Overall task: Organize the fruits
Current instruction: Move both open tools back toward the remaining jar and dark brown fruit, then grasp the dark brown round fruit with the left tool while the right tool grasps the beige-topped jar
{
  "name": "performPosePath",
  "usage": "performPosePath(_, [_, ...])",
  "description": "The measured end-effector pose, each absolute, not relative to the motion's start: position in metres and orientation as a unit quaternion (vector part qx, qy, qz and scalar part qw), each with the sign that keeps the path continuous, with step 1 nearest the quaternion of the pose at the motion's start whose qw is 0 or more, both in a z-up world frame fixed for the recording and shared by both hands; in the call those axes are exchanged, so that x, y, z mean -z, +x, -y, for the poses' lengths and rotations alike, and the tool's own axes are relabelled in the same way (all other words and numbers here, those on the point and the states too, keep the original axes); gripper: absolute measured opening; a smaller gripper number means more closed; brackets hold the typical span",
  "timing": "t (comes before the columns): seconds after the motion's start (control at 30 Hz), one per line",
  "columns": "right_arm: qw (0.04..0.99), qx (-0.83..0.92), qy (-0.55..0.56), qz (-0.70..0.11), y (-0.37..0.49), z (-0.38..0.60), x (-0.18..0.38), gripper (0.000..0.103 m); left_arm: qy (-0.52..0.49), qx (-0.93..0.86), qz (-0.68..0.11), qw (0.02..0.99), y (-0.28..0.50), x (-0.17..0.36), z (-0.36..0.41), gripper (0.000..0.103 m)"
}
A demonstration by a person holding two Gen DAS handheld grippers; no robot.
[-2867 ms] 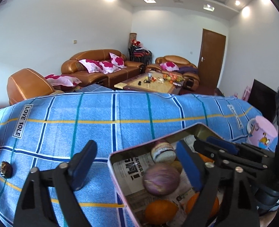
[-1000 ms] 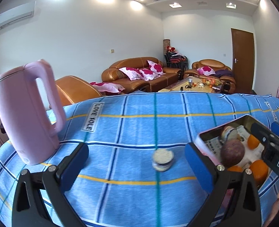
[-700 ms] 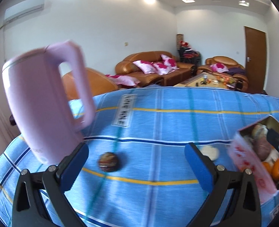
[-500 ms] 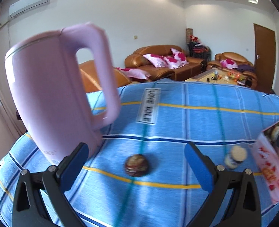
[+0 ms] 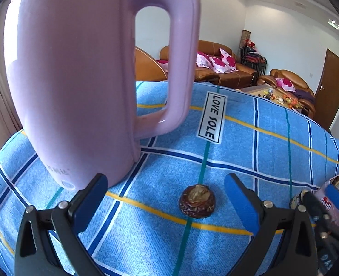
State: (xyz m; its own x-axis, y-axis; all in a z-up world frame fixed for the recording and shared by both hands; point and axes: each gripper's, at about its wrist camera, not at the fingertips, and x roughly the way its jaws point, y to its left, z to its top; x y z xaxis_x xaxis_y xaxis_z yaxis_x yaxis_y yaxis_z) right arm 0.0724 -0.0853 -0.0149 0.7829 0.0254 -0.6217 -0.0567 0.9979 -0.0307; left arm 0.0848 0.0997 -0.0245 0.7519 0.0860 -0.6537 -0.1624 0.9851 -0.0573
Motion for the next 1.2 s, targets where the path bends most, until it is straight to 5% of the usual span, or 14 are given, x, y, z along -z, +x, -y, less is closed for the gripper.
performPosePath(0.3, [0.917, -0.041, -0.029, -0.396, 0.102, 0.075, 0.035, 0.070, -0.038, -0.067, -0.345, 0.935, 0.086, 0.024, -0.091, 0.103])
performPosePath(0.6, [0.903, -0.035, -0.015, -0.429, 0.111, 0.084, 0.043, 0.036, -0.030, -0.064, -0.342, 0.937, 0.091, 0.022, -0.093, 0.103])
performPosePath(1.2, [0.934, -0.052, 0.048, -0.352, 0.092, 0.055, 0.023, 0.035, -0.074, -0.010, -0.361, 0.930, 0.103, 0.009, -0.120, 0.103])
